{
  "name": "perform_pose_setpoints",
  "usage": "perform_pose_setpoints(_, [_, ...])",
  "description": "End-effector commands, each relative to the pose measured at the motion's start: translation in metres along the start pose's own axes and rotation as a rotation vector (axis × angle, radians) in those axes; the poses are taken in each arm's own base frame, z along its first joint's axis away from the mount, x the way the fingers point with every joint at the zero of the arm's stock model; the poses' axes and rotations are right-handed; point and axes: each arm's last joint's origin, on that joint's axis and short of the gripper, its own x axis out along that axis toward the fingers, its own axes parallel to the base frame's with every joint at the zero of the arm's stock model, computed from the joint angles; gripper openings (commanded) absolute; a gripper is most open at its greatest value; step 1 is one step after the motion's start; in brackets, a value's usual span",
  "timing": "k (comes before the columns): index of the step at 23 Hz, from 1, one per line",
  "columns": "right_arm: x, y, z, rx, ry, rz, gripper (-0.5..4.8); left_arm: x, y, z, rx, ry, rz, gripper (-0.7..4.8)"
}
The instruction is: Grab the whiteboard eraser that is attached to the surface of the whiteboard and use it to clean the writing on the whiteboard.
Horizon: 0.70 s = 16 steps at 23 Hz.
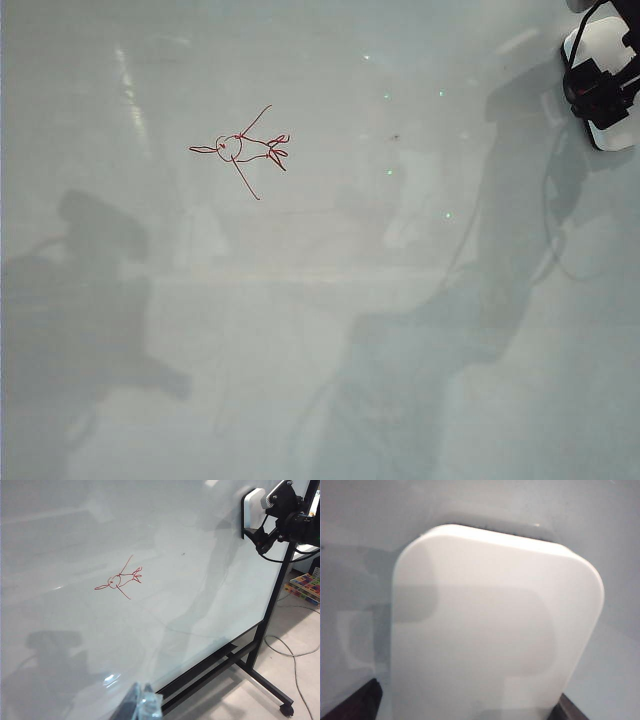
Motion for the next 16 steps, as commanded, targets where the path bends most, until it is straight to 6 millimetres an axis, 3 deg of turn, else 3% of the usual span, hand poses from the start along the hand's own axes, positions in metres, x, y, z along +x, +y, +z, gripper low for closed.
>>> perform_pose_setpoints(1, [0.0006,0.0002,0.0008,0.004,-0.005,0.006,4.27,-0.0005,-0.0001,0.001,0.007,-0.008,0.001,-0.05])
perform_pose_setpoints(3, [0.0024,0.0013,-0.0008,0.004,-0.003,0.008,4.25,-0.0005,-0.0001,0.001,0.007,-0.008,0.0,-0.05])
perform_pose_setpoints(6, [0.0066,0.0039,-0.0043,0.004,-0.001,0.011,3.59,-0.0005,-0.0001,0.001,0.006,-0.008,0.0,-0.05])
perform_pose_setpoints(14, [0.0041,0.0025,0.0002,0.007,-0.025,0.006,3.57,-0.0005,-0.0001,0.001,0.007,-0.008,0.002,-0.05])
perform_pose_setpoints(16, [0.001,0.0032,0.0041,0.006,-0.031,0.007,3.23,-0.0005,0.0001,0.001,0.007,-0.008,0.008,-0.05])
